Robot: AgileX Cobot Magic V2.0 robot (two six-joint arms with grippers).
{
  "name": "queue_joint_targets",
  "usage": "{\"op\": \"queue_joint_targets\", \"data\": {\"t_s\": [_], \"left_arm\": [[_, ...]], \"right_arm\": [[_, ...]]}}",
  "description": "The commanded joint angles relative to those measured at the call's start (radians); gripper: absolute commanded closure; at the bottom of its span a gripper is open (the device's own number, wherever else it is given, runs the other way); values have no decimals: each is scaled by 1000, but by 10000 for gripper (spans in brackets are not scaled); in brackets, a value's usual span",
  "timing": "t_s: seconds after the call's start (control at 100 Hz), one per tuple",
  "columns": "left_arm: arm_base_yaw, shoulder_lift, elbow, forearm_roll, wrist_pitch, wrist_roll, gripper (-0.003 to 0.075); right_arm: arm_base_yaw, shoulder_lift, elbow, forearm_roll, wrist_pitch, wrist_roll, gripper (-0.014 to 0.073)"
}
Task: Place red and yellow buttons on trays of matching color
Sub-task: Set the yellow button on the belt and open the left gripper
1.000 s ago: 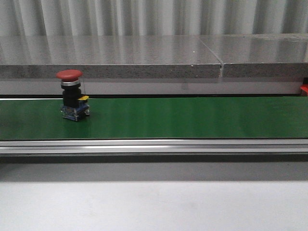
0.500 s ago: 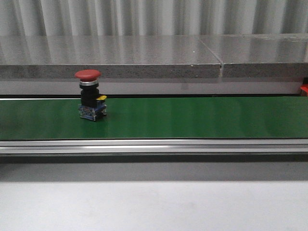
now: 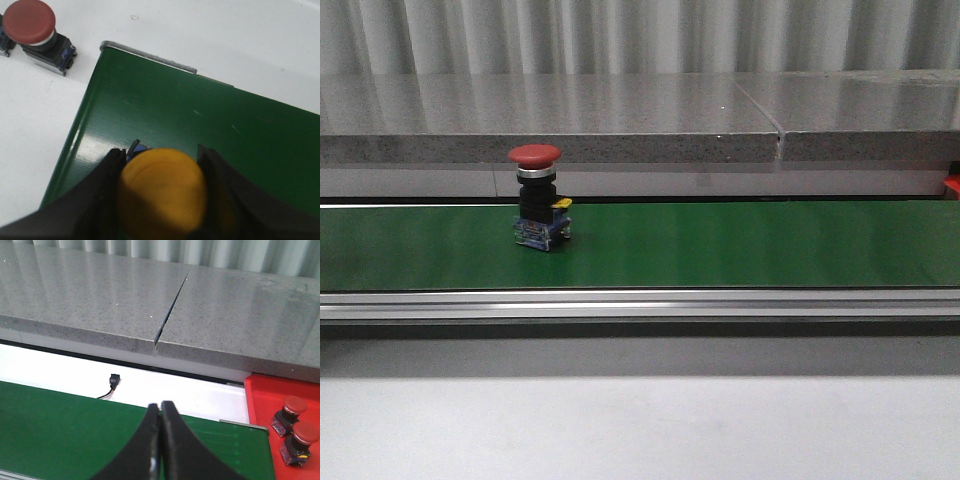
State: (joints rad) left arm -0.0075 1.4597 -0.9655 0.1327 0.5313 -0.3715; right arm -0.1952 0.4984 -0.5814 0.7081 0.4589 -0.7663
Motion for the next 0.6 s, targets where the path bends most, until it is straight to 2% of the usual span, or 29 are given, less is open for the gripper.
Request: {"op": "queue_joint_targets", "data": {"t_s": [0.0,0.08,0.12,0.27,0.34,0.41,0.59], "left_arm": [[-7,-30,-26,-6,-24,-3,641],[-7,-30,-18,-6,-21,-3,594],[-7,-30,-12,-6,-21,-3,546],[-7,-30,9,-6,-25,-3,276],[-7,-30,9,-6,-29,1,183],[-7,-30,4,-6,-36,8,155],[-7,-38,-52,-6,-25,47,155]], "right_arm": [[-1,0,-26,30,-54,-7,662],[-1,0,-26,30,-54,-7,662],[-1,0,-26,30,-54,-7,662],[-1,0,-26,30,-54,-7,662],[-1,0,-26,30,-54,-7,662],[-1,0,-26,30,-54,-7,662],[-1,0,-26,30,-54,-7,662]]}}
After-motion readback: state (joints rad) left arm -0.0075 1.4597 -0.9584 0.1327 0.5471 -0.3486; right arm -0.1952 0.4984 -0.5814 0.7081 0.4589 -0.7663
